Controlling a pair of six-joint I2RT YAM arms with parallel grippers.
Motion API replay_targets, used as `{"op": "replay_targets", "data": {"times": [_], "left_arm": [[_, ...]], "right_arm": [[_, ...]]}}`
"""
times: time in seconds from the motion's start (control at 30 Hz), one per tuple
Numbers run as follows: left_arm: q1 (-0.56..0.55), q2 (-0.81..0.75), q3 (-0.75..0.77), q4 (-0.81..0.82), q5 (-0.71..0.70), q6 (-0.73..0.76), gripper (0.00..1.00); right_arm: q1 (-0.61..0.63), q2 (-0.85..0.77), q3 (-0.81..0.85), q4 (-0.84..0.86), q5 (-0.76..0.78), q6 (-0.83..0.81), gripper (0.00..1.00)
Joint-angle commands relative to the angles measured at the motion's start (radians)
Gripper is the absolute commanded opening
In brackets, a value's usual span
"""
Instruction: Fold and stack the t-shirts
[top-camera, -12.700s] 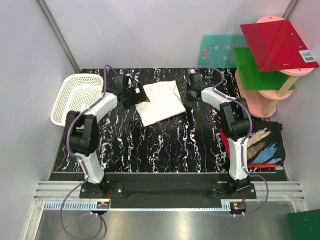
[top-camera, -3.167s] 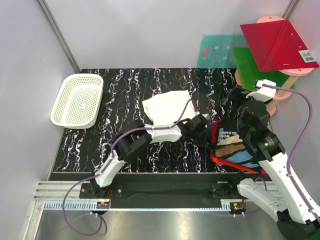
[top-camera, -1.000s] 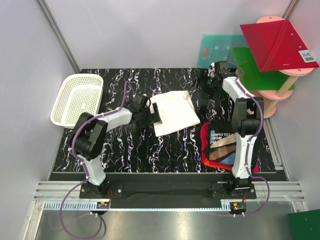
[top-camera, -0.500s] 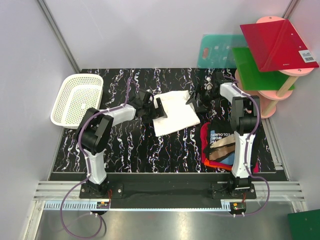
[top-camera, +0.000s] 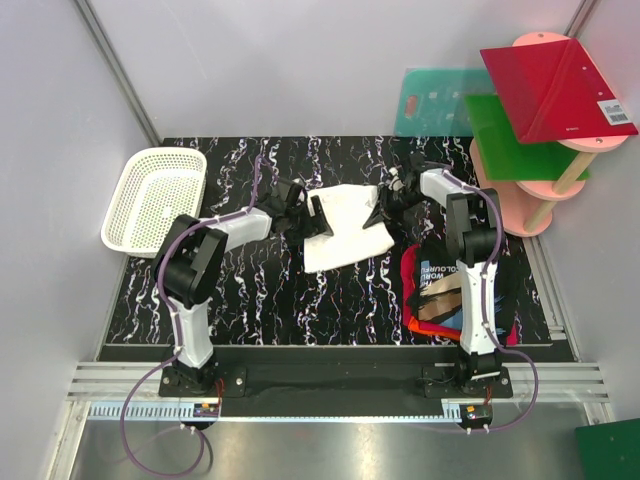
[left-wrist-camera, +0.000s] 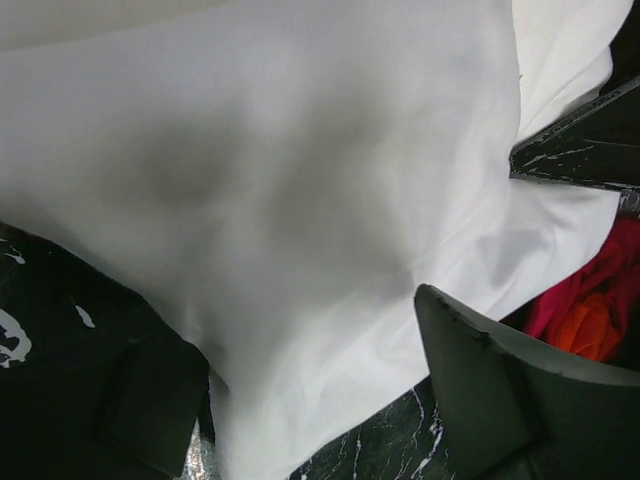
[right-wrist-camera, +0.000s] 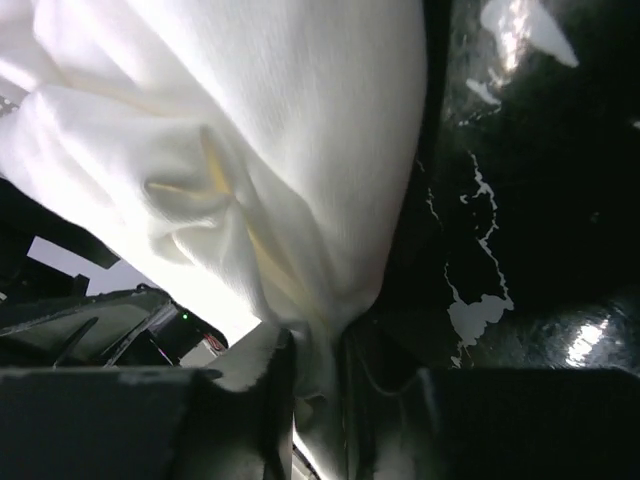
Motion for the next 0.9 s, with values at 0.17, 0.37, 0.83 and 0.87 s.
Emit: {"op": "replay_targets", "data": {"times": [0.17, 0.37, 0.83, 0.87], "left_arm": [[-0.001, 0.027, -0.022, -0.017, 0.026, 0.009, 0.00], [-0.001, -0.086, -0.082, 0.036, 0.032, -0.005, 0.00], [-0.125, -0.278, 0.117, -0.095, 0.083, 0.016, 0.00], [-0.147, -0.259, 0.141, -0.105, 0.097, 0.015, 0.00]], "right_arm": [[0.039, -0.167, -0.027, -0.080, 0.125, -0.065, 0.00], [0.053, -0.426, -0.119, 0.028, 0.251, -0.062, 0.00], [0.051, -0.845, -0.304, 0.095, 0.424, -0.022, 0.00], [0.049, -0.869, -0.317, 0.081, 0.446, -0.022, 0.00]]}}
